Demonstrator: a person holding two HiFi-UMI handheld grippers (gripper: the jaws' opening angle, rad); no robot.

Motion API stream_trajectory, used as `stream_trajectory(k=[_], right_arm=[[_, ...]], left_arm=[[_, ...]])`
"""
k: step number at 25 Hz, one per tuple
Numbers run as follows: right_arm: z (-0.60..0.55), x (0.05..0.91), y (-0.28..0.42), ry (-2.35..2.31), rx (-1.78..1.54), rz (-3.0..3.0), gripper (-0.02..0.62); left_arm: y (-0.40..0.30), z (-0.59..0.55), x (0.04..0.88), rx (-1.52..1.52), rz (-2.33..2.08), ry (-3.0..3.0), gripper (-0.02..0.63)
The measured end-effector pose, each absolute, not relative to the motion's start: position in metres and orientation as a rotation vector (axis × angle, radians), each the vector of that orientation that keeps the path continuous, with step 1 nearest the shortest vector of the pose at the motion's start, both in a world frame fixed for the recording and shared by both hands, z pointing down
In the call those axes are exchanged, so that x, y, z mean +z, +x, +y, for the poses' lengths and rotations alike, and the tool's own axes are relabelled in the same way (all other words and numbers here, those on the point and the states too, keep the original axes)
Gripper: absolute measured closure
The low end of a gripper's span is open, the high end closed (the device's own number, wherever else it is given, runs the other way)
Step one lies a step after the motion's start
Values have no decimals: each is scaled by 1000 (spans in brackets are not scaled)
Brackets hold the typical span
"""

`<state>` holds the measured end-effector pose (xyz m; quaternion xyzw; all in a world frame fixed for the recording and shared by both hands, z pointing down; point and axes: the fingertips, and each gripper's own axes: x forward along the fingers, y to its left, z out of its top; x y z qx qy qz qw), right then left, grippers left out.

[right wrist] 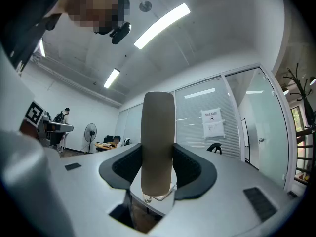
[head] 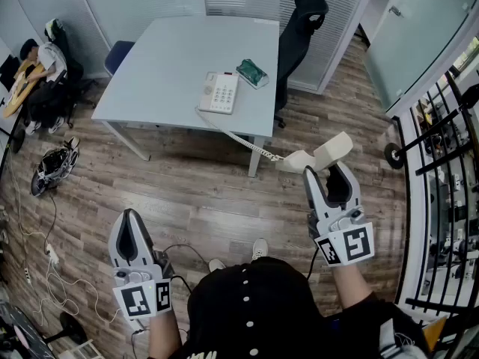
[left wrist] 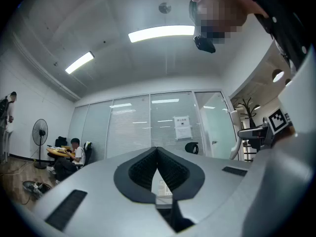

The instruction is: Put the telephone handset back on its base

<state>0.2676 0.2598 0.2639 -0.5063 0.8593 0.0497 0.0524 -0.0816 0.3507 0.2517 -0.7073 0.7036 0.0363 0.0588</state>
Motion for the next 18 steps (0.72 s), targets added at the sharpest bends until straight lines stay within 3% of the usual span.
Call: stream_trajectory(k=[18], right_arm=[[231, 267, 291, -1416, 134, 2634, 383]], left_arm=[[-46, 335, 248, 90, 2176, -2075, 592]])
